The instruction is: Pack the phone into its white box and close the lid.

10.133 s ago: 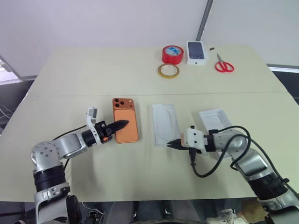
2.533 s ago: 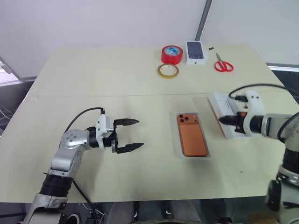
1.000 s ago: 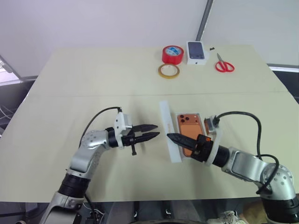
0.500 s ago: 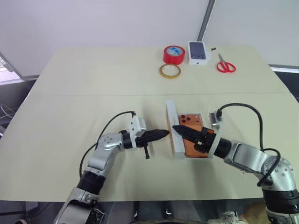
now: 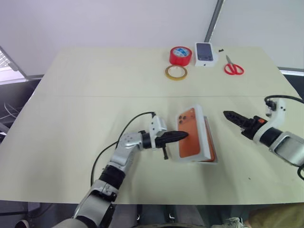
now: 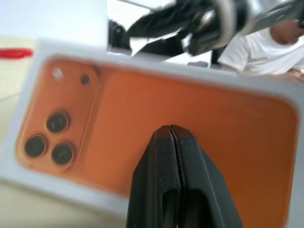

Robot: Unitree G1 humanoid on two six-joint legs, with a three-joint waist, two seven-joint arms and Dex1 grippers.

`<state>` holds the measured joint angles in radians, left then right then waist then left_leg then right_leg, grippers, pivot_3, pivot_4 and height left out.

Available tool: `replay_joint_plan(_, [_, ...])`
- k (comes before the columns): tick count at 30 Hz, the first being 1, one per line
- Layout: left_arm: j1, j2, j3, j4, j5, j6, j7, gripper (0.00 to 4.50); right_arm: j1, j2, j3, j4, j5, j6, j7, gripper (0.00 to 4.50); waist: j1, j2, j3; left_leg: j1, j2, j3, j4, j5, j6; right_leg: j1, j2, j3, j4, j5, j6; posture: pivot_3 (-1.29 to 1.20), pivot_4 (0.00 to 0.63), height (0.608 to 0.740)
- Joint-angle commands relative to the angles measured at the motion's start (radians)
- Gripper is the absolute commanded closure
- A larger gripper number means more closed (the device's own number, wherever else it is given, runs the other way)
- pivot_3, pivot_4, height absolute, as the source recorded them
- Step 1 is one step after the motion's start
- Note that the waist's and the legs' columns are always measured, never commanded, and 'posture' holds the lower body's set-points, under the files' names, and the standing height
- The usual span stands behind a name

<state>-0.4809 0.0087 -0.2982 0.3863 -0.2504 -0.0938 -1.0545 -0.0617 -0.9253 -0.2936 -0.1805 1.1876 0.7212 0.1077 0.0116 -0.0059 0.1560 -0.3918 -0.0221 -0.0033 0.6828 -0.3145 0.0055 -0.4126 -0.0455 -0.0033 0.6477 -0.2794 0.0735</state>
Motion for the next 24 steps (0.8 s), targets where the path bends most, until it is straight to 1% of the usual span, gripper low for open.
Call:
replay_joint_plan(1, [-0.008,0.009,-0.003,-0.029,0.004,-0.016,-0.016,4.5,0.007,-0.058,0.14,-0.077,-0.371,-0.199,0.177,1.23,-0.004,0.001,0.0,0.001,0.0,0.0,0.0,0.0,0.0,0.0,0.001,0.0,0.0,0.0,0.0,0.0,0.15,0.74])
replay_joint_plan(3, [-0.004,0.035,0.01,-0.043,-0.002,-0.005,-0.024,4.5,0.013,-0.071,0.212,-0.051,-0.564,-0.314,0.218,1.82,-0.004,0.001,0.0,0.001,0.001,0.0,0.0,0.0,0.0,0.0,0.002,0.0,0.001,0.0,0.0,0.0,0.15,0.74])
replay_joint_plan(4, [-0.002,0.056,0.024,-0.053,-0.006,0.003,-0.025,4.5,0.013,-0.048,0.217,-0.04,-0.608,-0.332,0.205,2.26,-0.004,0.001,0.0,0.001,0.001,0.0,0.0,0.0,0.0,0.0,0.002,0.0,0.002,0.0,0.0,0.0,0.15,0.74])
replay_joint_plan(6, [-0.002,0.091,0.046,-0.064,-0.017,0.025,-0.018,4.5,0.016,0.005,0.202,-0.046,-0.624,-0.334,0.21,3.36,-0.003,0.0,0.0,0.002,0.002,-0.001,0.0,0.0,0.0,0.0,0.003,0.0,0.002,0.0,0.0,0.0,0.15,0.74])
replay_joint_plan(8, [-0.004,0.13,0.067,-0.064,-0.012,0.063,0.006,4.5,0.035,0.026,0.213,-0.079,-0.681,-0.354,0.236,4.47,0.001,0.0,0.0,0.001,0.002,0.0,0.0,0.0,0.0,0.0,0.002,0.0,0.002,0.0,0.0,0.0,0.15,0.74])
replay_joint_plan(10, [-0.006,0.161,0.071,-0.068,-0.008,0.126,0.016,4.5,0.052,0.043,0.222,-0.101,-0.73,-0.369,0.257,4.47,0.003,0.0,0.0,0.001,0.002,-0.001,0.0,0.0,0.0,0.0,0.002,0.0,0.002,0.0,0.0,0.0,0.15,0.74])
replay_joint_plan(13, [-0.01,0.195,0.052,-0.071,0.026,0.166,0.025,4.5,0.068,0.075,0.227,-0.105,-0.796,-0.385,0.265,4.47,0.004,0.0,0.0,0.001,0.001,-0.001,0.0,0.0,0.0,0.0,0.001,0.0,0.001,0.0,0.0,0.0,0.15,0.74])
replay_joint_plan(16, [-0.016,0.176,0.032,-0.064,0.031,0.202,0.027,4.5,0.068,0.105,0.222,-0.119,-0.822,-0.374,0.286,4.47,0.003,0.0,0.0,0.001,0.0,-0.001,0.0,0.0,0.0,0.001,0.0,0.0,0.001,0.0,0.0,0.0,0.15,0.74])
replay_joint_plan(18, [-0.026,0.161,0.012,-0.062,0.015,0.302,0.012,4.5,0.064,0.117,0.222,-0.137,-0.828,-0.354,0.308,4.47,0.002,0.0,0.0,0.001,0.0,-0.001,0.001,0.0,0.0,0.001,0.0,0.0,0.001,0.0,0.0,0.0,0.15,0.74])
replay_joint_plan(24, [-0.067,0.114,-0.025,0.006,0.039,0.314,-0.005,4.5,0.064,0.141,0.238,-0.169,-0.888,-0.339,0.336,4.47,0.002,0.0,0.0,0.001,0.0,-0.001,0.001,0.0,0.0,0.001,0.0,0.0,0.001,0.0,0.0,0.0,0.15,0.74])
